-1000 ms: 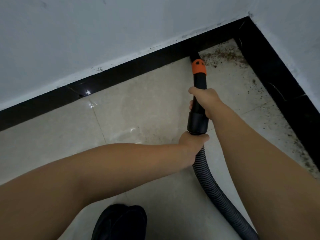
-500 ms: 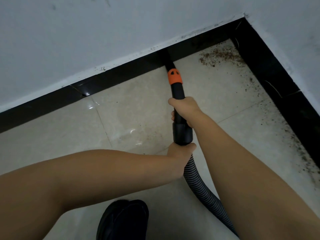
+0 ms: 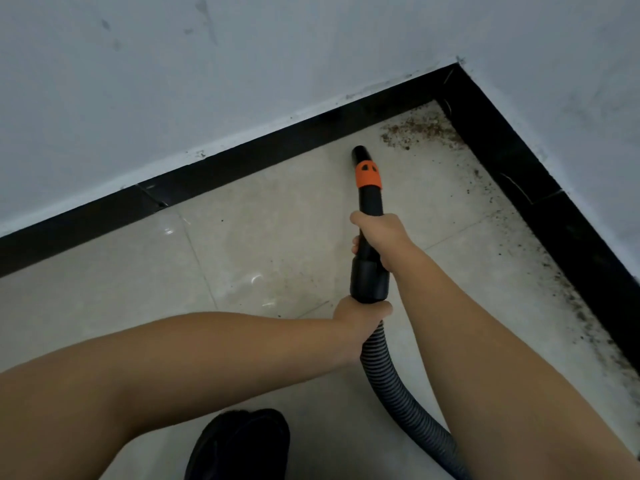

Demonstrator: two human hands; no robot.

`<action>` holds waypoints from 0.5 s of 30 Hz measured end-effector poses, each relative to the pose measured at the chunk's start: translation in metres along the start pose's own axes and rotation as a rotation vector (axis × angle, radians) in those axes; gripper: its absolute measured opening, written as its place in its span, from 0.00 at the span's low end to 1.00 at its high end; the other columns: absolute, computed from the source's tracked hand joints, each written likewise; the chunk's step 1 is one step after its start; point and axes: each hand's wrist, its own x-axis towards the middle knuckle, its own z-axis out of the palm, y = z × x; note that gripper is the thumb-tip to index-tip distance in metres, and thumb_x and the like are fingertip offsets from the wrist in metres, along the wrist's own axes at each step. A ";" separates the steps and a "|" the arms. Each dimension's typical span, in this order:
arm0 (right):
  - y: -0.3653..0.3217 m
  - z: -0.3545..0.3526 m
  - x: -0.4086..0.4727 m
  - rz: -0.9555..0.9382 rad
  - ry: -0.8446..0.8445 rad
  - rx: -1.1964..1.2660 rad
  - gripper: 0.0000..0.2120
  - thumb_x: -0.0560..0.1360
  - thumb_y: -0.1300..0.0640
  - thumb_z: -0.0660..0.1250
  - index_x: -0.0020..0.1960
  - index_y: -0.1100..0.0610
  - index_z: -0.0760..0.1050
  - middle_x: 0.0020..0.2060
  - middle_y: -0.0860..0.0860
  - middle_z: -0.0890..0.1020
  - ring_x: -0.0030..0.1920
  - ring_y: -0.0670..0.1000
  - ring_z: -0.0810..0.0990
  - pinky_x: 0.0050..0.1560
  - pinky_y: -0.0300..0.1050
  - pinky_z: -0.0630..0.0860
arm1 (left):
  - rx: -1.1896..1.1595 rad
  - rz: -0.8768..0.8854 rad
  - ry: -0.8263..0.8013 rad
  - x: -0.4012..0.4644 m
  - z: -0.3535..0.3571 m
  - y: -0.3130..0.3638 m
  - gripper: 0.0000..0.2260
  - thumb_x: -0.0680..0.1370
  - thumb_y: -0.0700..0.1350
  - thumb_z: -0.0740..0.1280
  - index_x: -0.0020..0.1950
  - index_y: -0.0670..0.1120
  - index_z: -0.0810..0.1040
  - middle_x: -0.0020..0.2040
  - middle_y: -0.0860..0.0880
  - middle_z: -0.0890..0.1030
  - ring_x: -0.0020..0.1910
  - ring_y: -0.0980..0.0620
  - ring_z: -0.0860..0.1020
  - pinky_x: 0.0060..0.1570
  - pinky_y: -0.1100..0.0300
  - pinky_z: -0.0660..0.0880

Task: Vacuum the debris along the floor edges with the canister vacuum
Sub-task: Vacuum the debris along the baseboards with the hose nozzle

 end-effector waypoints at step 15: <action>-0.047 -0.122 0.071 0.049 0.144 0.068 0.10 0.75 0.58 0.66 0.51 0.61 0.67 0.31 0.55 0.73 0.25 0.52 0.74 0.28 0.42 0.75 | 0.068 0.050 -0.186 0.041 0.101 0.078 0.09 0.74 0.44 0.68 0.52 0.44 0.73 0.42 0.47 0.74 0.47 0.46 0.74 0.45 0.56 0.71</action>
